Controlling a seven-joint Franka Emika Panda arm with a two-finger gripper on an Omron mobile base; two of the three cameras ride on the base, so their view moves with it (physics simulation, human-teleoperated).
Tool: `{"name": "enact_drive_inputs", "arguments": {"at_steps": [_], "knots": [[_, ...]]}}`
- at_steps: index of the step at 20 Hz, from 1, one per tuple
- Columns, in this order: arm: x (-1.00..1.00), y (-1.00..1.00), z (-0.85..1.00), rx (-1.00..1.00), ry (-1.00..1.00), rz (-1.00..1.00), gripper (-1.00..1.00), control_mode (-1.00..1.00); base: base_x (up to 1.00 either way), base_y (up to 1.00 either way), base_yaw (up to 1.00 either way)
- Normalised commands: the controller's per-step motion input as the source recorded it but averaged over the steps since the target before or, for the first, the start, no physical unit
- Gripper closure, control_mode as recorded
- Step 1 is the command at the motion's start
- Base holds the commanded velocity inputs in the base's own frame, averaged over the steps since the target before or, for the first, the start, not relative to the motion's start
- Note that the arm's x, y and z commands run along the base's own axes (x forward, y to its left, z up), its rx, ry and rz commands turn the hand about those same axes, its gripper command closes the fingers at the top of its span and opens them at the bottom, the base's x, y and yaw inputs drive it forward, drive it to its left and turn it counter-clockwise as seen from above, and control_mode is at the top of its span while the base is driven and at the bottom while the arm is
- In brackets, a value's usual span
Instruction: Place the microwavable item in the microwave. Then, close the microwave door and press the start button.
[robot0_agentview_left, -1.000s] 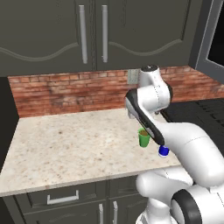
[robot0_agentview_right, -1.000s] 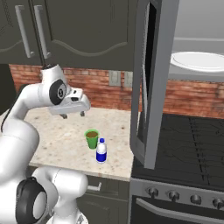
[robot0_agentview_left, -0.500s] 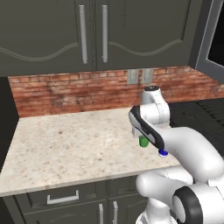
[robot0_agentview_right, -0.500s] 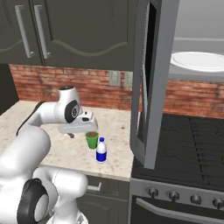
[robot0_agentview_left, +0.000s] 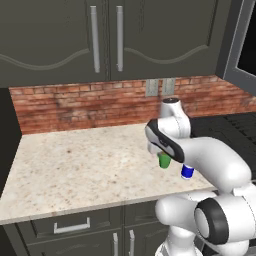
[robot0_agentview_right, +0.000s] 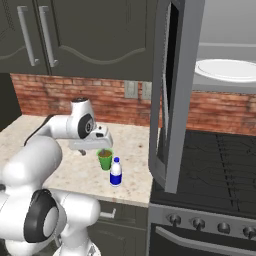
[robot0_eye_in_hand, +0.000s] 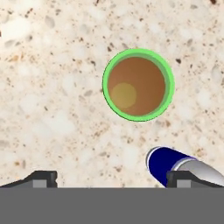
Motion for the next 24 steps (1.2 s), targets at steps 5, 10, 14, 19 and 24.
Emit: {"name": "enact_drive_inputs", "arguments": {"at_steps": [5, 10, 14, 19, 24], "knots": [[0.17, 0.17, -0.06, 0.00, 0.00, 0.00, -1.00, -1.00, 0.00, 0.00, 0.00], [0.36, 0.07, -0.22, 0.00, 0.00, 0.02, -1.00, -1.00, 0.00, 0.00, 0.00], [0.31, 0.00, -0.19, 0.00, 0.00, 0.04, -1.00, -1.00, 0.00, 0.00, 0.00], [0.15, 0.00, -0.19, 0.00, 0.01, 0.06, -1.00, -1.00, 0.00, 0.00, 0.00], [0.08, 0.00, -0.28, 0.00, 0.05, 0.04, -1.00, -1.00, 0.00, 0.00, 0.00]]}}
